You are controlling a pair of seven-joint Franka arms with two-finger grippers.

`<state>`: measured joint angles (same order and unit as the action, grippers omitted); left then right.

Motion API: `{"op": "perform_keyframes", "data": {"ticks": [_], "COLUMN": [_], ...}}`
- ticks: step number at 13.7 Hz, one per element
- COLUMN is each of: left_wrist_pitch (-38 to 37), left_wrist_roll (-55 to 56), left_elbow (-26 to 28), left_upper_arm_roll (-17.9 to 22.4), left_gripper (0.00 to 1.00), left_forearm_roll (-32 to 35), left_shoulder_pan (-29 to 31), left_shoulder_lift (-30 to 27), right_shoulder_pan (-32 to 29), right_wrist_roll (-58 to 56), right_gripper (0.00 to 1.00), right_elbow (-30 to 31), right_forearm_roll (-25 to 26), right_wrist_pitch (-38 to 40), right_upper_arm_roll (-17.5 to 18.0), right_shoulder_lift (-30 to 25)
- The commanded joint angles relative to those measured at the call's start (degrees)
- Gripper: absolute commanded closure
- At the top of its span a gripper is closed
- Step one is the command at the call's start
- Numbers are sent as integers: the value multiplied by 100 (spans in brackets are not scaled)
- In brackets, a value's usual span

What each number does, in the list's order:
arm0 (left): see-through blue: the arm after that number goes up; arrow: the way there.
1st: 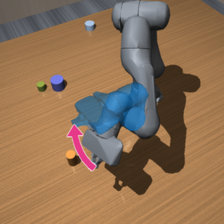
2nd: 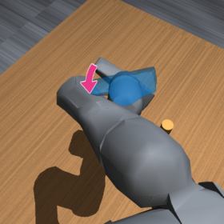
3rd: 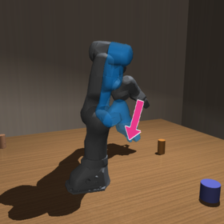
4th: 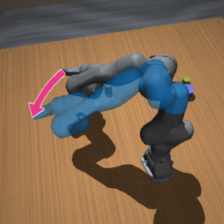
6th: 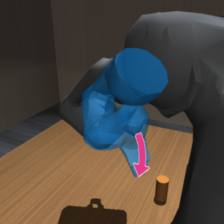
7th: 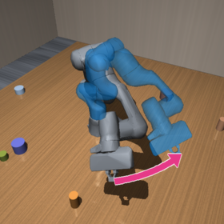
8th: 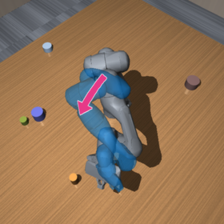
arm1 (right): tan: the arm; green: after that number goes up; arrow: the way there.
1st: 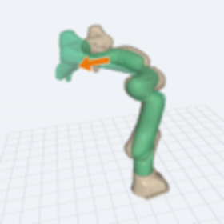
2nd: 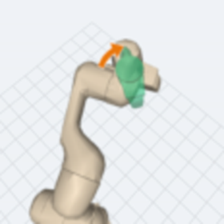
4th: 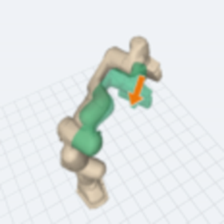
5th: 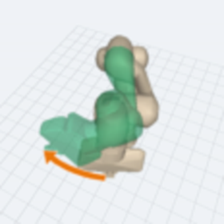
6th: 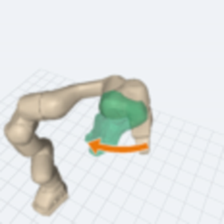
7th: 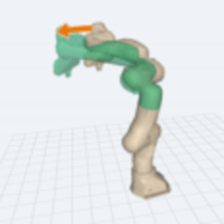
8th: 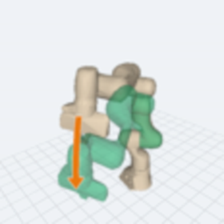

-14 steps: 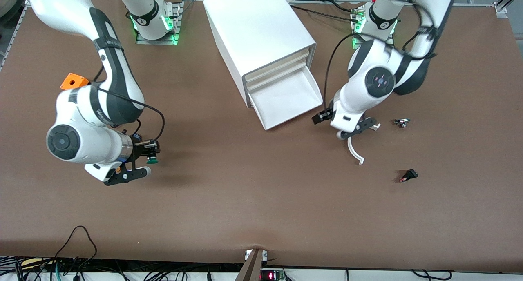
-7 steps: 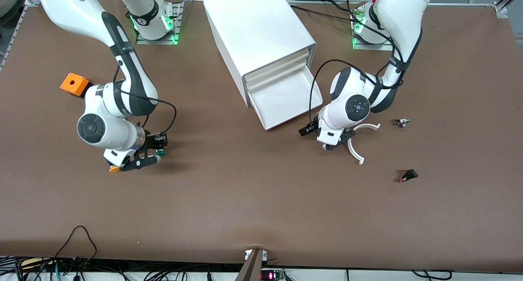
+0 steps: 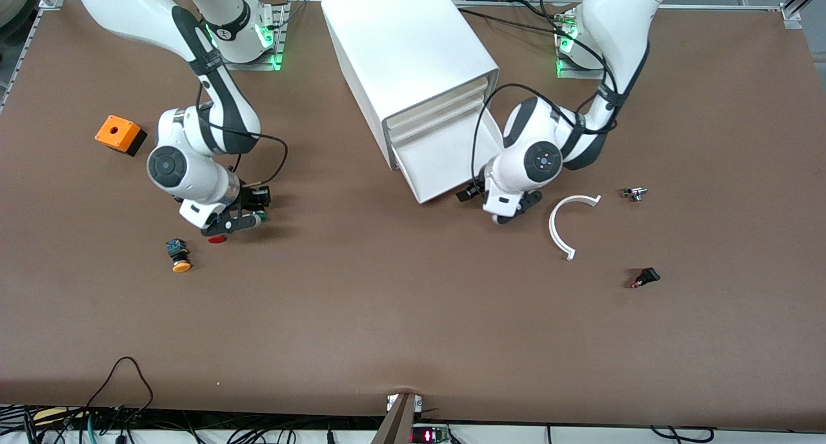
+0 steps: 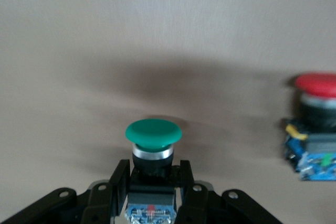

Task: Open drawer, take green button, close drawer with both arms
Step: 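Push the drawer shut with the left gripper while the right gripper lowers the button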

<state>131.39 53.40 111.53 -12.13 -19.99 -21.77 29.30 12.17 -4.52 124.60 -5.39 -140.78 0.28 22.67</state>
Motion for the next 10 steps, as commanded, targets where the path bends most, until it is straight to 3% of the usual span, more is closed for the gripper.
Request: {"op": "perform_keyframes", "data": {"ticks": [1, 2, 3, 5, 10], "left_wrist_pitch": [-148, -235, -315, -456, -456], "left_wrist_roll": [223, 233, 241, 381, 672], "left_elbow": [176, 176, 176, 176, 184], "left_upper_arm_roll": [-262, -324, -421, -597, -905], "left_gripper": [0, 0, 0, 0, 0], "left_forearm_roll": [-181, -190, -190, -190, -190], "left_shoulder_pan": [-20, -20, -20, -29, -38], "left_shoulder_lift": [-135, -153, -196, -258, -258], "right_shoulder_pan": [13, 13, 13, 22, 22], "right_wrist_roll": [75, 83, 109, 206, 225], "right_gripper": [55, 17, 1, 1, 0], "right_elbow": [407, 390, 355, 101, -1698], "right_forearm_roll": [-67, -67, -67, -67, -23], "right_wrist_pitch": [-239, -213, -178, 14, 2306], "right_upper_arm_roll": [78, 78, 78, 104, 34], "right_shoulder_lift": [-281, -281, -316, -508, -843]}}
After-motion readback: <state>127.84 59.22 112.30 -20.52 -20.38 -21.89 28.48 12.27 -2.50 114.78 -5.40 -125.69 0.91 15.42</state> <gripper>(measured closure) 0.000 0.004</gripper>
